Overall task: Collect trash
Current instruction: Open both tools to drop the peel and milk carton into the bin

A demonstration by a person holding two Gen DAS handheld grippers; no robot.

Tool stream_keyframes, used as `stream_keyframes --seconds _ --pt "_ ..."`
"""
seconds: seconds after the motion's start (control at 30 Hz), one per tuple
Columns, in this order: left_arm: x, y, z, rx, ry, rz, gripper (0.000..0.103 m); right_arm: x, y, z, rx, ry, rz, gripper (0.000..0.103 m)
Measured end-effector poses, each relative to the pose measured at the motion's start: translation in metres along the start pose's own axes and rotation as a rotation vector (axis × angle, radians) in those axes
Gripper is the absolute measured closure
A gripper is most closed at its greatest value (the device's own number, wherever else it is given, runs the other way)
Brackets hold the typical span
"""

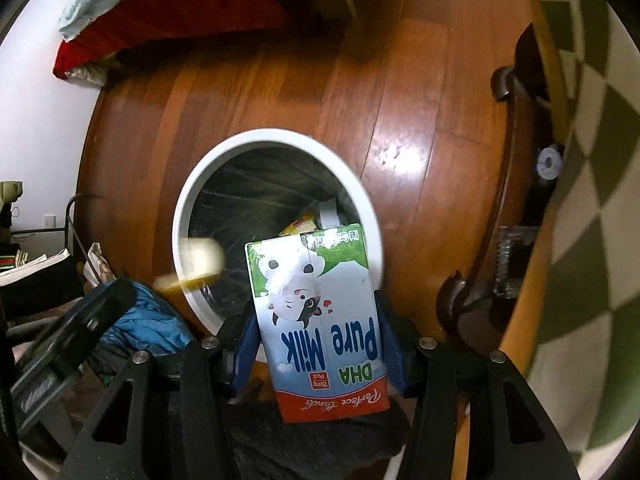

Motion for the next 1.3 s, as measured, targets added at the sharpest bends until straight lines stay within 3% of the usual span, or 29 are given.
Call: stream_keyframes --seconds 0.07,0.23,0.47,0.57,0.97,1.3 --pt "0.000 -0.006 0.000 0.024 0.012 -0.001 0.003 0.005 -0.001 0.006 -0.009 -0.003 -0.008 0.020" --pt "-0.007 -0.016 -0.004 0.098 0.069 -0.007 0.003 0.006 -0.002 0.010 -0.072 0.008 -0.049 0.005" --pt "-0.016 -0.016 -0.008 0.150 0.084 0.014 0.003 -0.005 -0.008 0.000 -0.209 0.058 -0.132 0.005" --pt "-0.019 -0.014 -0.015 0.153 0.090 0.019 0.003 -0.010 -0.011 -0.005 -0.228 0.071 -0.151 0.005" --pt "-0.035 -0.010 -0.054 0.168 0.134 0.034 0.003 -0.033 -0.020 -0.036 -0.226 0.122 -0.174 0.005" --pt "-0.058 -0.005 -0.131 0.148 0.240 0.024 0.003 -0.062 -0.034 -0.119 -0.168 0.240 -0.204 0.004"
Point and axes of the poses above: each gripper's, at about its wrist camera, not at the fingertips, and z roughly the way its jaws point, y to its right, x to its top, the point moved 4 cm from there along z, roughly the way its jaws point, and after that the axes turned 1 degree about x, right-handed, at the moved point
